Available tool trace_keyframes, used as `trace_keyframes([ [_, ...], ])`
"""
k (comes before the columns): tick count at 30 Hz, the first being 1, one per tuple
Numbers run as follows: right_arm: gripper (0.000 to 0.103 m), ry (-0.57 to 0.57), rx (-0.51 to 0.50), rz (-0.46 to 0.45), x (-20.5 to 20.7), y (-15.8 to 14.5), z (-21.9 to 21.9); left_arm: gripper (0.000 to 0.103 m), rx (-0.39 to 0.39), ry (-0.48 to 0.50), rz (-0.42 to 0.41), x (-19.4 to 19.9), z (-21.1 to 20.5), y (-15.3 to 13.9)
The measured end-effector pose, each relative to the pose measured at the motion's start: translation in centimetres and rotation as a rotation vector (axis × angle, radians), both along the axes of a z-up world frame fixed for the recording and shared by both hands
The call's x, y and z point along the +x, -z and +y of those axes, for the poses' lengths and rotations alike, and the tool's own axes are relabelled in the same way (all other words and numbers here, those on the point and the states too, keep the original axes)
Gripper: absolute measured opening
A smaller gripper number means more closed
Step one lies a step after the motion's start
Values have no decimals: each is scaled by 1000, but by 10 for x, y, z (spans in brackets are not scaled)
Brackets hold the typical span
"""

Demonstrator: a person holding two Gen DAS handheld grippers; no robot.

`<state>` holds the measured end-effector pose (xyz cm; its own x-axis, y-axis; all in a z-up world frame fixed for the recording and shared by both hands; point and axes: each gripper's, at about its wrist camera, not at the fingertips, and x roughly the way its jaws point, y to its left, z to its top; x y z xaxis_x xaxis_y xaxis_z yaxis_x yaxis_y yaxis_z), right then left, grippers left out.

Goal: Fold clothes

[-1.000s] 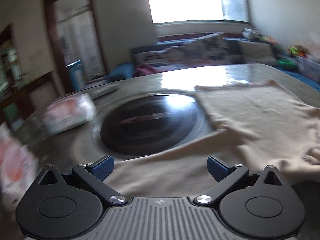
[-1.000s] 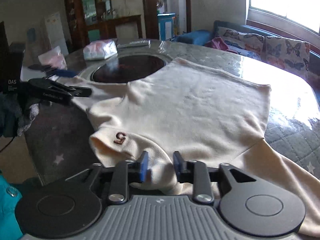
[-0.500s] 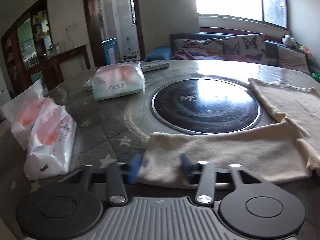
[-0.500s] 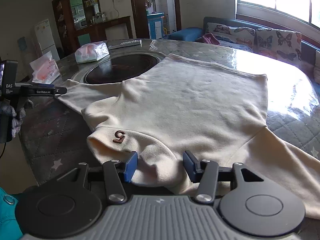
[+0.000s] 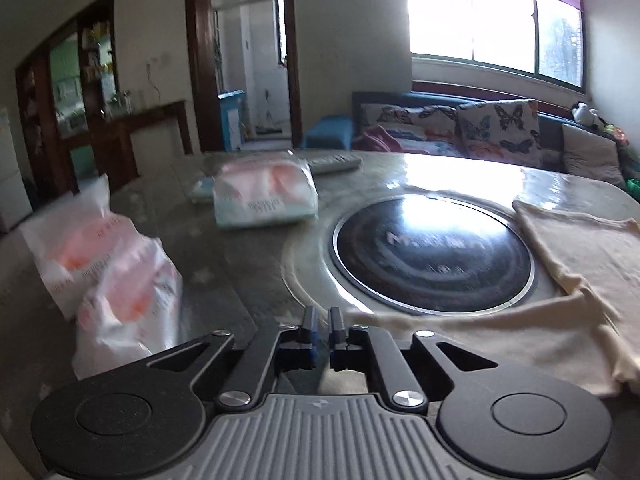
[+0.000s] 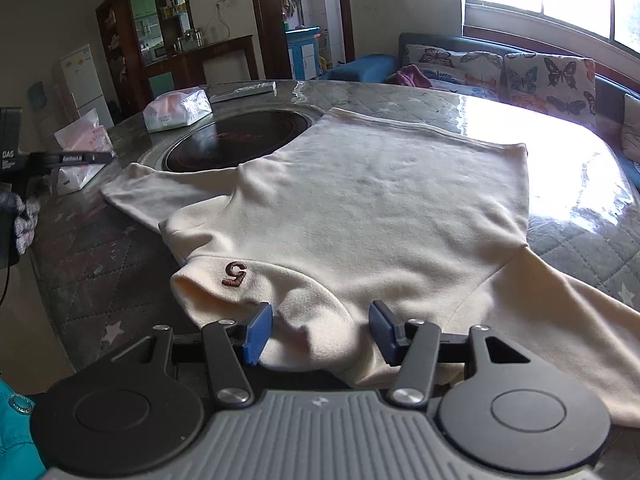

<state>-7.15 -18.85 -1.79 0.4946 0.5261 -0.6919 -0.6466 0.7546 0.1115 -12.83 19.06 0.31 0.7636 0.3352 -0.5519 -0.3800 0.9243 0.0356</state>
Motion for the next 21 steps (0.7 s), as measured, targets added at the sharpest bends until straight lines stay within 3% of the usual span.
trace_keyframes([
  [2,56,-3,-3,-1,0,0,1,45,-7,3,9,-2,-4,3],
  [3,56,-4,-5,-1,0,0,1,53,-4,0,16,-2,-6,5],
  [4,56,-4,-5,-1,0,0,2,59,-4,2,25,-1,-8,8],
  [6,56,-3,-5,-2,0,0,2,59,-7,7,47,3,-10,14],
  [7,56,-3,-5,-3,0,0,2,58,-11,11,61,5,-11,17],
  [9,56,-2,-4,-4,0,1,2,39,-30,38,58,6,-11,21],
  [10,56,-1,-4,-5,-1,1,2,18,-37,54,49,6,-12,22],
  [11,57,-1,-4,-5,-1,1,2,12,-23,63,49,6,-15,21],
  [17,57,-5,-13,-6,-1,1,2,10,140,18,-32,6,-23,-5],
  [21,62,-13,-12,-9,-1,2,3,10,194,17,29,18,-21,4],
])
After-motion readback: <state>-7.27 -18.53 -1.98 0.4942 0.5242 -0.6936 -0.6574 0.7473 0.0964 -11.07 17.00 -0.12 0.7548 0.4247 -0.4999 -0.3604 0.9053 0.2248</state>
